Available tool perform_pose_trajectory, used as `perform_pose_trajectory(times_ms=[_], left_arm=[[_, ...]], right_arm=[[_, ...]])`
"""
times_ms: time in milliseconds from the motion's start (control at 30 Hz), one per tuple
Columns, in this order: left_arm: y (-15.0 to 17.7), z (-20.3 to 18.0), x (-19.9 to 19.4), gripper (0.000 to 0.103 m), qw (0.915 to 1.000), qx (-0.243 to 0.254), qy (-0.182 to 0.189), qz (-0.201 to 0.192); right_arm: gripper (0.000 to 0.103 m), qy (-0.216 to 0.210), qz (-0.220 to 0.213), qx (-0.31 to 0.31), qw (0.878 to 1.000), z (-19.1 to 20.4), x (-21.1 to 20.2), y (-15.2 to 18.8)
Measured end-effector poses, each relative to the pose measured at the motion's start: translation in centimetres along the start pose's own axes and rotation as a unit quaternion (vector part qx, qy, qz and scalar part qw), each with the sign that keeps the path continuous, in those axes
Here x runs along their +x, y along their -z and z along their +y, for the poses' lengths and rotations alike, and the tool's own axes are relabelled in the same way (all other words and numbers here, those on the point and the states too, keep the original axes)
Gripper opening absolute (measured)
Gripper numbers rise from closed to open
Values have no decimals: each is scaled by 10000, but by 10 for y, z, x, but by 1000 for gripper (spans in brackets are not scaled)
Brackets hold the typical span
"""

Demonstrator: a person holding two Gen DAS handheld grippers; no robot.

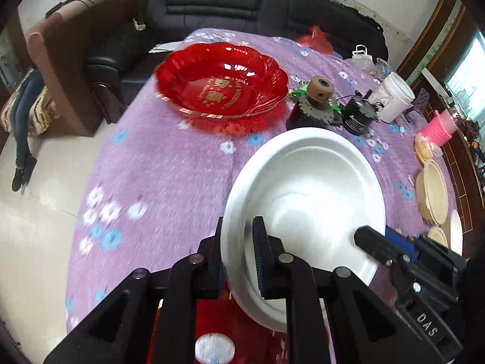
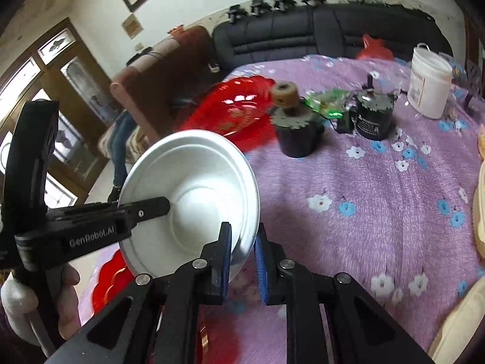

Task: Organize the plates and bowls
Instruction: 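Close the right gripper on the rim of the white bowl, then lower the white bowl into the stacked red plates and open the right gripper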

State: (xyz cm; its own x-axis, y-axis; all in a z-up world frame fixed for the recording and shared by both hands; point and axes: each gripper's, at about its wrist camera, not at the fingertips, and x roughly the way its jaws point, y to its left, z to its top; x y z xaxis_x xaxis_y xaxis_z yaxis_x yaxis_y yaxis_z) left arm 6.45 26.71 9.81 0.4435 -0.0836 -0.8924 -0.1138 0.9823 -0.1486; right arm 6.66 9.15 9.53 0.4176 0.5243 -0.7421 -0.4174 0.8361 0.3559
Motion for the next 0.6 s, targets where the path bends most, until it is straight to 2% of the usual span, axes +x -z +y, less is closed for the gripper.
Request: perform_pose_trajectory(times_ms=[167,300,433,600], left_arm=[[44,15,-36,15,9995,-175,-148,-207],[77,28,-46,15,9987,-290,-305,-290],[103,40,-41,15,9982,-442,-355,-174],[124,57,-14,15,9966,-720,-375,142]], right_arm=[[17,-124,75,-304,9994,31,-15,27],[17,-154,241,-508,9983,52,-12,50],[17,-95,468,-653,9967,66,-2,71],[17,-48,760,-669,9948,69,20,87]])
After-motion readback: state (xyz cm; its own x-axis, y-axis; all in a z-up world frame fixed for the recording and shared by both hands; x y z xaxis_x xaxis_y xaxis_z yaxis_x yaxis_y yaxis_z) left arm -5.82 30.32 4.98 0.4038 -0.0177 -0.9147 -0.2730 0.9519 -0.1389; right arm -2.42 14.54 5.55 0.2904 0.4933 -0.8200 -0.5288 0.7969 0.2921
